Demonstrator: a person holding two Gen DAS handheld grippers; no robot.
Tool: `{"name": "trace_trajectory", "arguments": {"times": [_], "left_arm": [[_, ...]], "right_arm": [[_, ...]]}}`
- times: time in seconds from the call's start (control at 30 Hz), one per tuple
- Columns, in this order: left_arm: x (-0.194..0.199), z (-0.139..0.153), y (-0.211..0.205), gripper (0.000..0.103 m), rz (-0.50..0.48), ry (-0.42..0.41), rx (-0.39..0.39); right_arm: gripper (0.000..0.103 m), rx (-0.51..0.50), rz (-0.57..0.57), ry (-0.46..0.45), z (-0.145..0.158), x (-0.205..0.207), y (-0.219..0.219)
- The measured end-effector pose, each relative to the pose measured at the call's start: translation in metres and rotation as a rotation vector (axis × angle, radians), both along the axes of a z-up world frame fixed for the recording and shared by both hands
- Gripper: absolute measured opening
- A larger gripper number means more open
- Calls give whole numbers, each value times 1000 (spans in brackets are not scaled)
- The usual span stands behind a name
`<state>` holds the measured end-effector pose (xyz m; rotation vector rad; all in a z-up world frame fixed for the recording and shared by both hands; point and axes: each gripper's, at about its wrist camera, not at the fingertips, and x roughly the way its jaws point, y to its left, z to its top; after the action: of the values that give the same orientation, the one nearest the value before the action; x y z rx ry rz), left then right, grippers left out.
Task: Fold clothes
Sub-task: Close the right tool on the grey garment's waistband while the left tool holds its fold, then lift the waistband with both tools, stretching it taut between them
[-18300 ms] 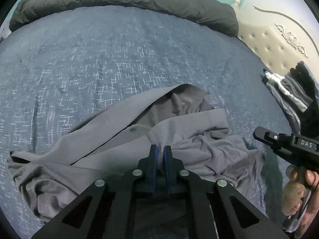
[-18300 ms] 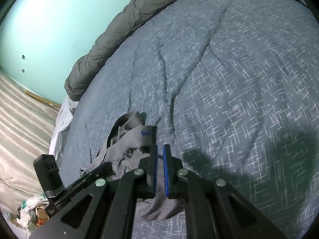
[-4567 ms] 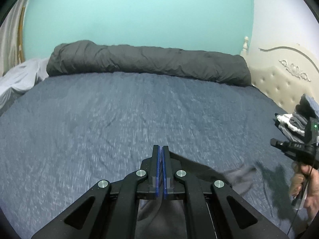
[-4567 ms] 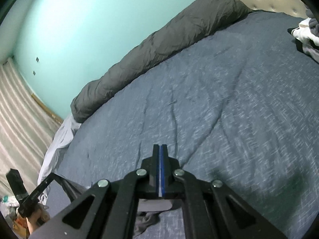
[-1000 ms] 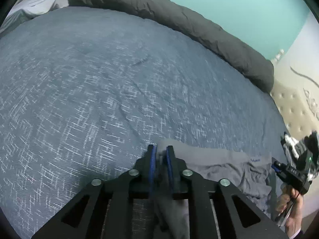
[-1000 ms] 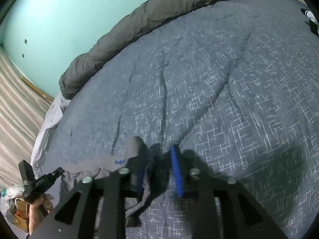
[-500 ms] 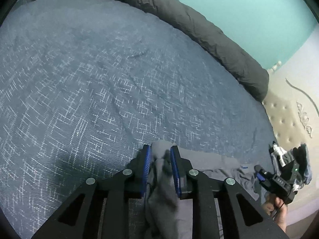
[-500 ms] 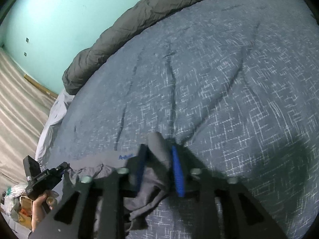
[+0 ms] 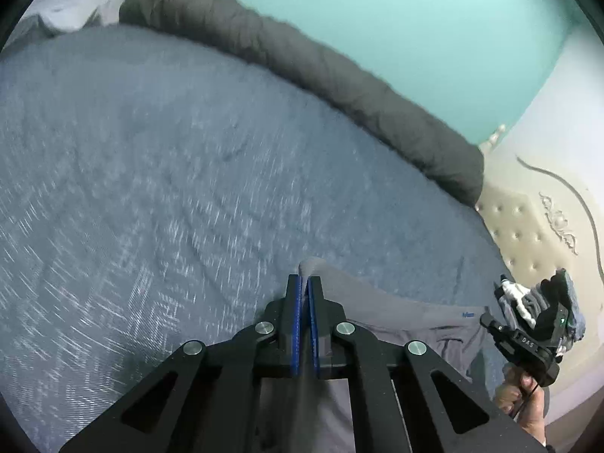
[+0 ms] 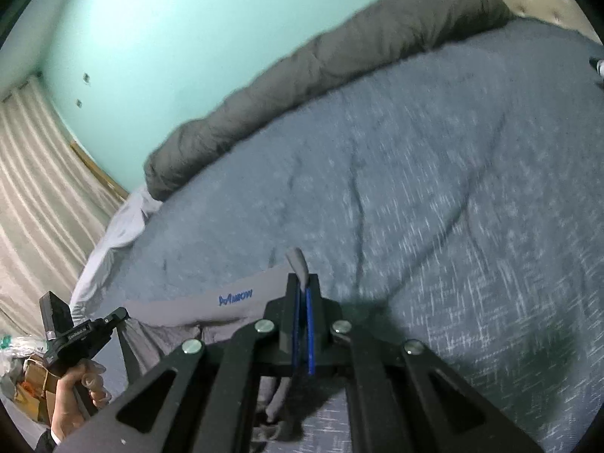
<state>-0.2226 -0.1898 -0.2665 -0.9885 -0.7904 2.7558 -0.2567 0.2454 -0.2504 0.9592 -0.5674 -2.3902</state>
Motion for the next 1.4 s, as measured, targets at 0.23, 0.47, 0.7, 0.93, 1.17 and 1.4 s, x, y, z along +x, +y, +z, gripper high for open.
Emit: {"name": "trace_trajectory", "arguments": {"times": [0.23,0.47,0.7,0.93,1.17,1.4], "left_arm": [[22,42,4,4,10,99,-13],[68,105,24,4,5,251,-75],[97,135,40,4,-5,314,-95],[115,154,48,4,-6,357,-111],[124,159,51,4,-2,358,-111],[133,164,55,4,-10,373,-116]], "right_arm": [[2,-53,7,98,41,22,2],[2,-94,14,232,101,66,20],[2,-108,15,288,130,93,33],[2,-129,3,333,144,111,44],[2,-134,1,325,145,118,48],[2,-152,-6,375,159,131,55]]}}
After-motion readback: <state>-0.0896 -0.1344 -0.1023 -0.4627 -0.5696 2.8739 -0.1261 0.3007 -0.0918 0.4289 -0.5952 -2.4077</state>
